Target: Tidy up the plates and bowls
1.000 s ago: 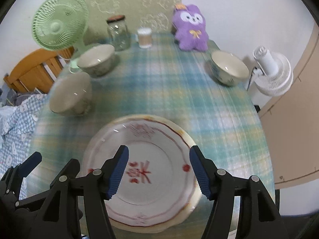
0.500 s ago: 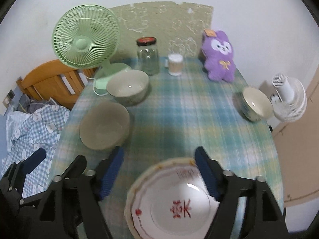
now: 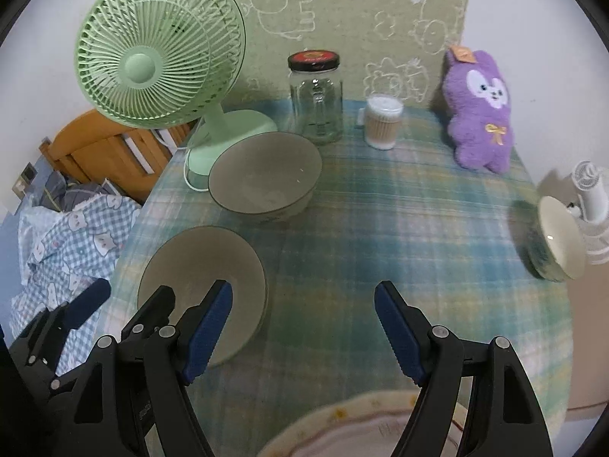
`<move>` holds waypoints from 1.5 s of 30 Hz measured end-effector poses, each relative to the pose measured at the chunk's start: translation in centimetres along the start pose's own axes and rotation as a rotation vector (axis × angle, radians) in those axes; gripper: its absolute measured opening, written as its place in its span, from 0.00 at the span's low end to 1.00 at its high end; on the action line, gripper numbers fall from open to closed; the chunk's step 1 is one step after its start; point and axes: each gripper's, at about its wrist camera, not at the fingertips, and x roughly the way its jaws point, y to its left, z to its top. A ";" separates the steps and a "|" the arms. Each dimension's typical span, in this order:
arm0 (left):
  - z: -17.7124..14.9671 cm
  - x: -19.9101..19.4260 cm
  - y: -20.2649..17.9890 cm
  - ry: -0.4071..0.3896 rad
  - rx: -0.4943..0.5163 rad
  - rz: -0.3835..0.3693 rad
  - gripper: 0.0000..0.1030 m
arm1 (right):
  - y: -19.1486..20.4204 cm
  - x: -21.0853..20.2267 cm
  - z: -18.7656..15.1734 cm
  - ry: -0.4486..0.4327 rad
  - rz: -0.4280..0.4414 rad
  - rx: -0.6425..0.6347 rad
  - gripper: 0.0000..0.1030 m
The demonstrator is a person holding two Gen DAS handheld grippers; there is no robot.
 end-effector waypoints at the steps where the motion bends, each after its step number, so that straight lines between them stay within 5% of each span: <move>1: 0.0 0.5 0.0 0.005 -0.003 0.008 0.65 | 0.1 0.7 0.1 0.009 0.010 -0.007 0.76; 15: 0.0 4.2 0.0 0.071 0.027 0.037 0.38 | 2.0 5.6 0.4 0.100 0.071 -0.015 0.34; 19: 0.1 4.6 0.6 0.071 0.028 0.025 0.29 | 2.4 6.1 0.3 0.111 0.066 0.005 0.14; 33: 0.1 5.1 1.6 0.077 0.073 -0.058 0.19 | 2.9 5.7 -0.6 0.102 -0.024 0.069 0.14; 45: -0.8 1.2 2.2 0.057 0.123 -0.113 0.19 | 3.9 0.5 -2.8 0.042 -0.056 0.094 0.14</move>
